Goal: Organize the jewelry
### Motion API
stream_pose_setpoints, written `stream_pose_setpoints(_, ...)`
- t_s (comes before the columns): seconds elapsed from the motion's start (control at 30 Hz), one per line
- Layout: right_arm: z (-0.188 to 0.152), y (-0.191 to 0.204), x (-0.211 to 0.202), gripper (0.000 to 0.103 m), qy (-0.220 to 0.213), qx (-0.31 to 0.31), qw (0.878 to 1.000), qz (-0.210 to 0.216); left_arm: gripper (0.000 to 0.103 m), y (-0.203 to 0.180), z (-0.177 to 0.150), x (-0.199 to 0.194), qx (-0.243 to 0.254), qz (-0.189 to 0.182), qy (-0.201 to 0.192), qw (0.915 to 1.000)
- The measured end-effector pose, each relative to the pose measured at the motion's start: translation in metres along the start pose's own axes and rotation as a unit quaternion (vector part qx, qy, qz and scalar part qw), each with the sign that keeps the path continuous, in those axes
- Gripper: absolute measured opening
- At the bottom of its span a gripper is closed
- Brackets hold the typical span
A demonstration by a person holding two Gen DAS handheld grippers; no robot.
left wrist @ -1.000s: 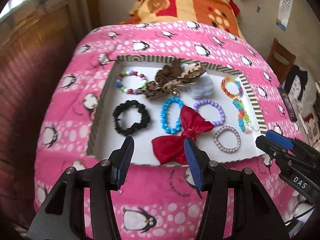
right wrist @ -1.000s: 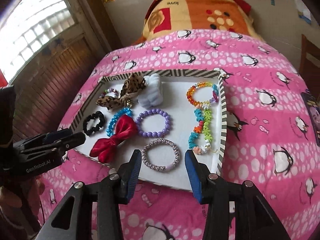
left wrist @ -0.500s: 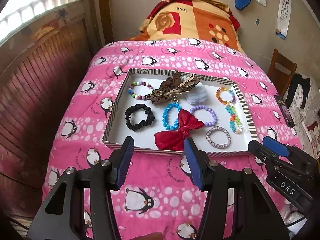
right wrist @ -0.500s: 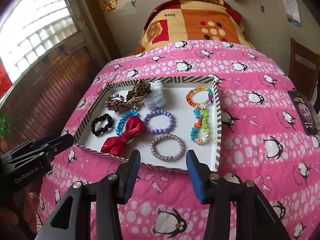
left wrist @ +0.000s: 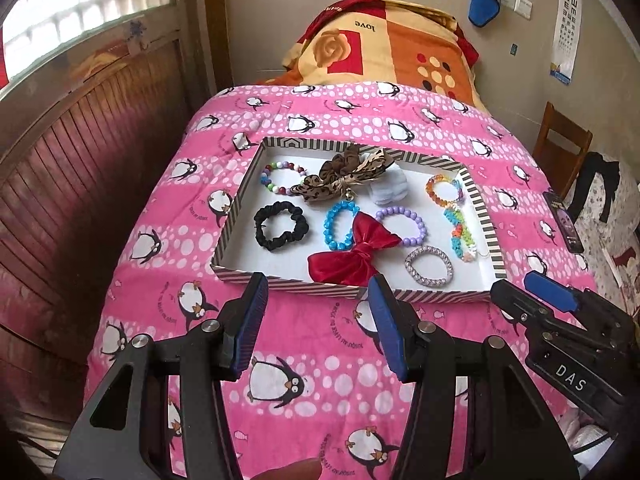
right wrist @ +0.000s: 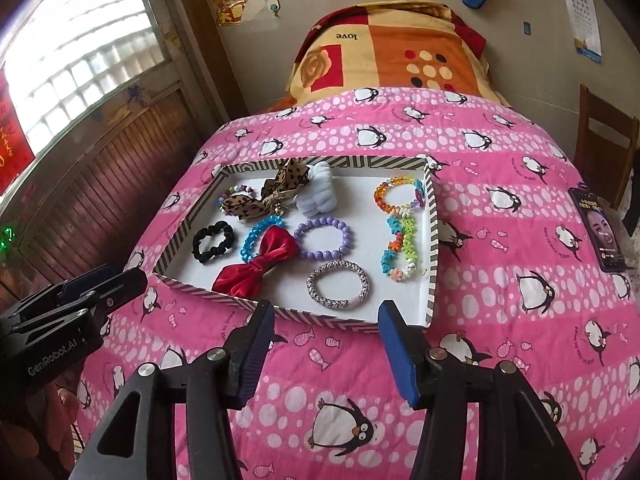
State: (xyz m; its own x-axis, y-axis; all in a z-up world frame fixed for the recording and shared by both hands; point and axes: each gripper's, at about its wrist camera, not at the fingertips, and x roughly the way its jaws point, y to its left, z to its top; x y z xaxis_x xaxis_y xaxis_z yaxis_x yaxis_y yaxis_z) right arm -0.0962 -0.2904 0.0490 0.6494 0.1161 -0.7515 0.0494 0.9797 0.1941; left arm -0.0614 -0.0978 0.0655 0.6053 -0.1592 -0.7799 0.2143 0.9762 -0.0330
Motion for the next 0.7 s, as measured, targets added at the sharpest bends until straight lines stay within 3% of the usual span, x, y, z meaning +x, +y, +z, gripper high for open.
stream_pose_setpoints(0.17, -0.001, 0.001, -0.002, 0.057, 0.001, -0.004, 1.000, -0.001, 0.052, 0.001, -0.003, -0.004, -0.004, 0.000, -0.002, 1.0000)
stream_pose_setpoints(0.7, -0.001, 0.004, -0.007, 0.058, 0.001, -0.013, 1.000, -0.001, 0.052, 0.000, -0.002, -0.013, -0.001, 0.005, -0.012, 0.9999)
